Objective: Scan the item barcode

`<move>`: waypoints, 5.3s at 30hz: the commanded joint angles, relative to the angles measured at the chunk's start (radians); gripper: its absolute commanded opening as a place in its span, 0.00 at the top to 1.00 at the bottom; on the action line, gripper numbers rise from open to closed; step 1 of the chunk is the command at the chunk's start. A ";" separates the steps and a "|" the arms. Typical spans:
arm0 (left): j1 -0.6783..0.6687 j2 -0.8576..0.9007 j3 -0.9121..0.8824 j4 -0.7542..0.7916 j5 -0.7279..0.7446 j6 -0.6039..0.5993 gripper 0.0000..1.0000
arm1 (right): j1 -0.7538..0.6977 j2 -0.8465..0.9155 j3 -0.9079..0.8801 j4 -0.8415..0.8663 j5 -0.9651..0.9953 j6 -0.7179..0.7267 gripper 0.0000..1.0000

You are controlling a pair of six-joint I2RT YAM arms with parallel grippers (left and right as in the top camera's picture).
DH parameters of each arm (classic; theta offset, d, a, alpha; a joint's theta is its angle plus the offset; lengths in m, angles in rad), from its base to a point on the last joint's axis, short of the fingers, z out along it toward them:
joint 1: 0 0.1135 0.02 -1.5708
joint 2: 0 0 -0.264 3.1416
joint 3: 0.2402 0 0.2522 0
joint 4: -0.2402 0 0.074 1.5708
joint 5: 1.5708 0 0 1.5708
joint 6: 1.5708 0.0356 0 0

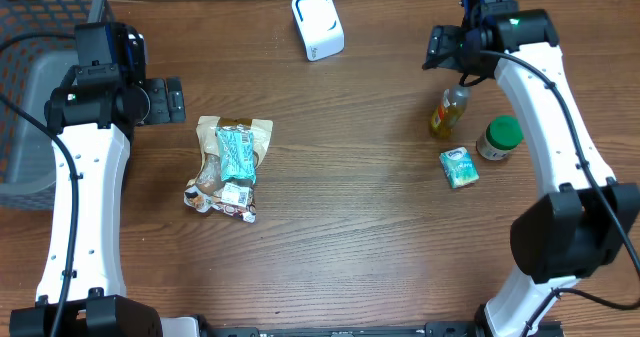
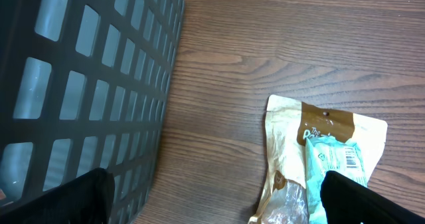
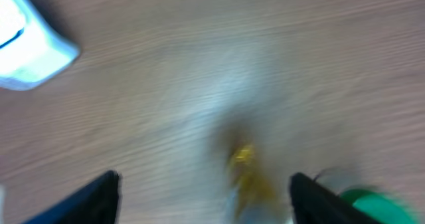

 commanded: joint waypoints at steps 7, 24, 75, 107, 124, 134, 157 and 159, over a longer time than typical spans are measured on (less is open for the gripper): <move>-0.007 -0.015 0.022 0.003 -0.005 0.019 0.01 | 0.032 -0.026 0.017 -0.247 -0.320 -0.007 0.28; -0.007 -0.015 0.022 0.003 -0.005 0.019 0.00 | 0.342 -0.026 -0.106 -0.221 -0.423 0.017 0.23; -0.007 -0.015 0.022 0.003 -0.005 0.019 0.00 | 0.571 -0.488 -0.419 0.000 0.159 0.385 0.00; -0.007 -0.015 0.022 0.142 0.039 0.018 0.00 | 0.302 -0.634 -0.420 -0.225 0.324 0.423 0.00; -0.027 -0.012 0.021 0.029 0.649 -0.408 0.01 | 0.302 -0.634 -0.420 -0.225 0.324 0.423 0.00; -0.216 -0.011 0.021 0.000 0.515 -0.378 0.79 | 0.302 -0.634 -0.420 -0.225 0.324 0.423 0.00; -0.435 0.169 0.021 -0.008 0.353 -0.385 0.55 | 0.302 -0.634 -0.420 -0.225 0.323 0.422 0.00; -0.430 0.186 0.021 -0.021 0.336 -0.374 0.55 | 0.302 -0.634 -0.420 -0.225 0.324 0.423 0.00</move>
